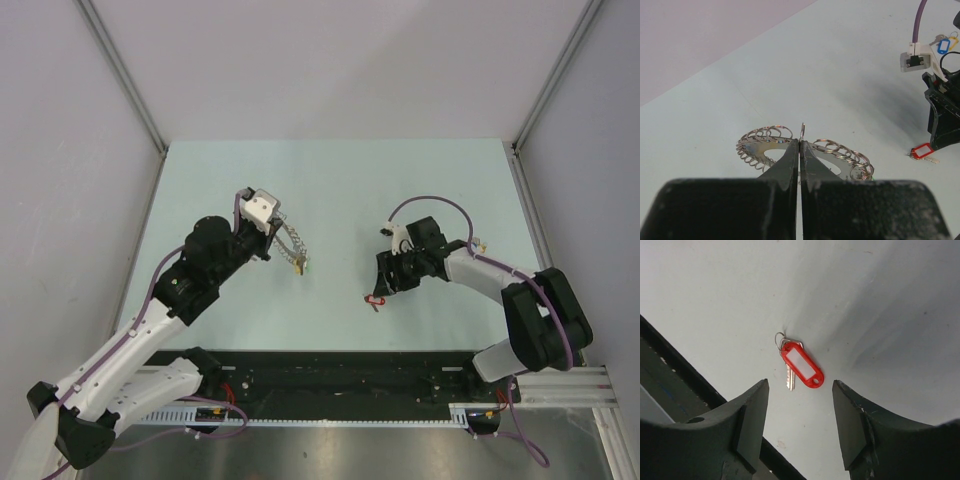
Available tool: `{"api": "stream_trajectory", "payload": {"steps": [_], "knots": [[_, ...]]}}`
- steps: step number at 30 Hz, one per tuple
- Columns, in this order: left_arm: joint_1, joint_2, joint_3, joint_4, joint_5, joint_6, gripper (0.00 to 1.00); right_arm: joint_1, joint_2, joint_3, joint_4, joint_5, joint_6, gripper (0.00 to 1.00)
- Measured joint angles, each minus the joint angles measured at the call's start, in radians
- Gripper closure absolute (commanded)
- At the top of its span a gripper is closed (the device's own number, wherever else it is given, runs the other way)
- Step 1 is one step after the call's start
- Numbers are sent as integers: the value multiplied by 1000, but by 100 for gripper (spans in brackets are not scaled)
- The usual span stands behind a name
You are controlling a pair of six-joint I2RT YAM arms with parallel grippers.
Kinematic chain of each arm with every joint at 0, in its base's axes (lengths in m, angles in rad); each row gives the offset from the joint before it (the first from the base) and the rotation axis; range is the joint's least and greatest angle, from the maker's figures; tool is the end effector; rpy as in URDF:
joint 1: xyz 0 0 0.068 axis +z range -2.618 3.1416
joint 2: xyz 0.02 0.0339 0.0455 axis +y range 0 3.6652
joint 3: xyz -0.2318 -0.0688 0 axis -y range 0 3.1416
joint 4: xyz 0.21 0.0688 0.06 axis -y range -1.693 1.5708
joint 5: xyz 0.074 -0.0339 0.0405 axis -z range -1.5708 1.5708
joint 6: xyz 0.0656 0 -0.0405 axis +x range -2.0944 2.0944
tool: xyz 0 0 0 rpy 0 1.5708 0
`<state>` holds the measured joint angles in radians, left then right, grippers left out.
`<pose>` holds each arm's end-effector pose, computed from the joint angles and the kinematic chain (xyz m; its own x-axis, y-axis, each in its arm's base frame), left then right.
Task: Put the keys on the keyring
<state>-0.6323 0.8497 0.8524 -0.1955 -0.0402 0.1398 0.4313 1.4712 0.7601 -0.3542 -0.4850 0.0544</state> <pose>0.1740 -0.1242 0.3214 -0.0752 0.2277 -0.9708 0.5748 0.8055 0.1444 0.2226 0.1361 0.1370 -0.8249 -0.3267 -0.4613 -0.5309 0.7281 0.4336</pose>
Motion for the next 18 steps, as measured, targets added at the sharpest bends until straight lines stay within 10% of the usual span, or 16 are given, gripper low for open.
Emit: {"api": "stream_trajectory", "payload": {"steps": [18], "knots": [[0,0,0,0,18,0,100,-46,74,-58,105,-169,115,41]]}}
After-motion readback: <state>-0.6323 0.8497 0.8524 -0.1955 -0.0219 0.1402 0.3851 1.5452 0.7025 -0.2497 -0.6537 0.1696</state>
